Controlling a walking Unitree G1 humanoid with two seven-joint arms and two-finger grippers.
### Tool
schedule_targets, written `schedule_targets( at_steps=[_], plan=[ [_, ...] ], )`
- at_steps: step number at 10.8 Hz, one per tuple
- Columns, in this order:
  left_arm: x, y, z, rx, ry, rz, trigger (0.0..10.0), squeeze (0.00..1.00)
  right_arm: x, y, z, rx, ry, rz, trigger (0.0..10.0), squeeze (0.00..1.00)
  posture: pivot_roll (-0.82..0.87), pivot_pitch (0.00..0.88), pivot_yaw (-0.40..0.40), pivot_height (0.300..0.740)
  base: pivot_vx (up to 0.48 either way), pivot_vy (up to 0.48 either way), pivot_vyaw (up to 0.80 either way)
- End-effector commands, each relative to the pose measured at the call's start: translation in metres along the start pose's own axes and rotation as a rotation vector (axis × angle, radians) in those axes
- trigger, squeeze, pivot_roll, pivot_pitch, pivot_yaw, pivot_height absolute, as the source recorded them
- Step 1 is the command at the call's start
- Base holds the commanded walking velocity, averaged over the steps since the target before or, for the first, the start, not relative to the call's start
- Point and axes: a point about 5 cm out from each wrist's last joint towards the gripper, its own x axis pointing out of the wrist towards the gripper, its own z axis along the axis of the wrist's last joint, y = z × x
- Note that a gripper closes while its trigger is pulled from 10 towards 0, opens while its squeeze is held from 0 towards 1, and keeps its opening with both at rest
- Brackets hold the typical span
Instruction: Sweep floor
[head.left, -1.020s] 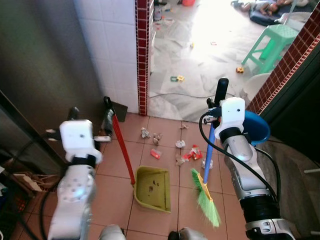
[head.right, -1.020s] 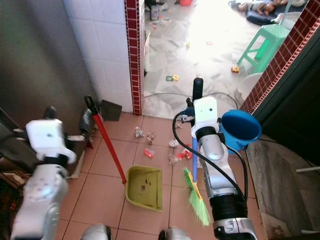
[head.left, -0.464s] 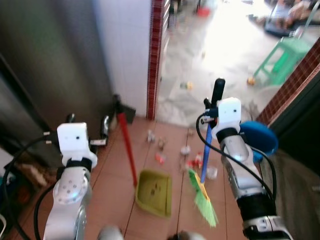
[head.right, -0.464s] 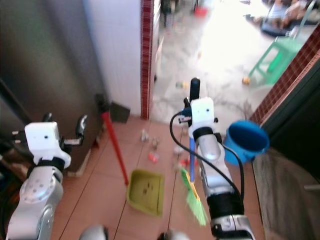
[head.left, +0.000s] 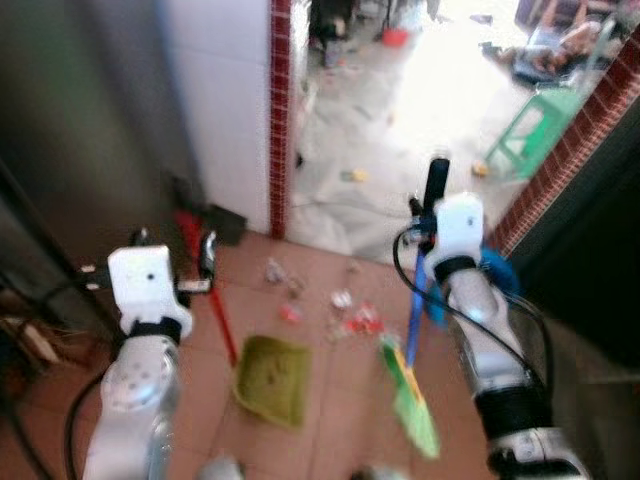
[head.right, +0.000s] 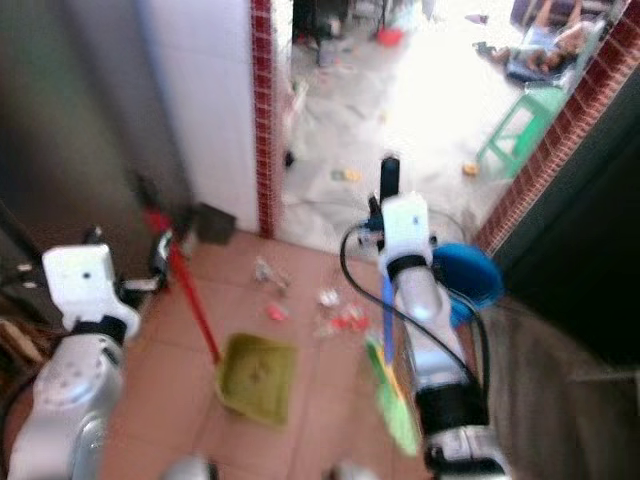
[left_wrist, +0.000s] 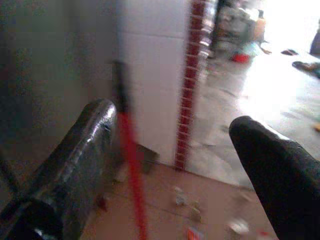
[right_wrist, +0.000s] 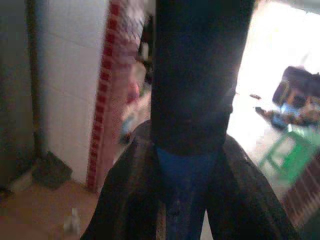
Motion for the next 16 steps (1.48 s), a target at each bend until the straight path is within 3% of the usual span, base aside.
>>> schedule_targets(
  at_steps=[1, 8, 16],
  plan=[
    [0.0009, 0.0014, 0.0039, 0.021, -0.013, 0.004, 10.0, 0.0, 0.0038, -0.0053, 0.0109, -0.006, -0.052, -0.013, 10.0, 0.0, 0.02, 0.0, -0.043, 0.74, 0.0, 0.0, 0.0],
    [-0.0009, 0.0031, 0.0059, 0.02, -0.014, -0.006, 10.0, 0.0, 0.0045, -0.0015, 0.0101, -0.008, -0.058, 0.003, 10.0, 0.0, 0.02, 0.0, -0.037, 0.74, 0.036, 0.0, 0.19],
    [-0.0023, -0.0022, 0.0042, 0.015, -0.002, -0.037, 10.0, 0.0, 0.004, -0.0028, 0.0085, -0.017, -0.052, 0.003, 10.0, 0.0, 0.02, 0.0, -0.041, 0.74, 0.344, 0.331, 0.0]
  ],
)
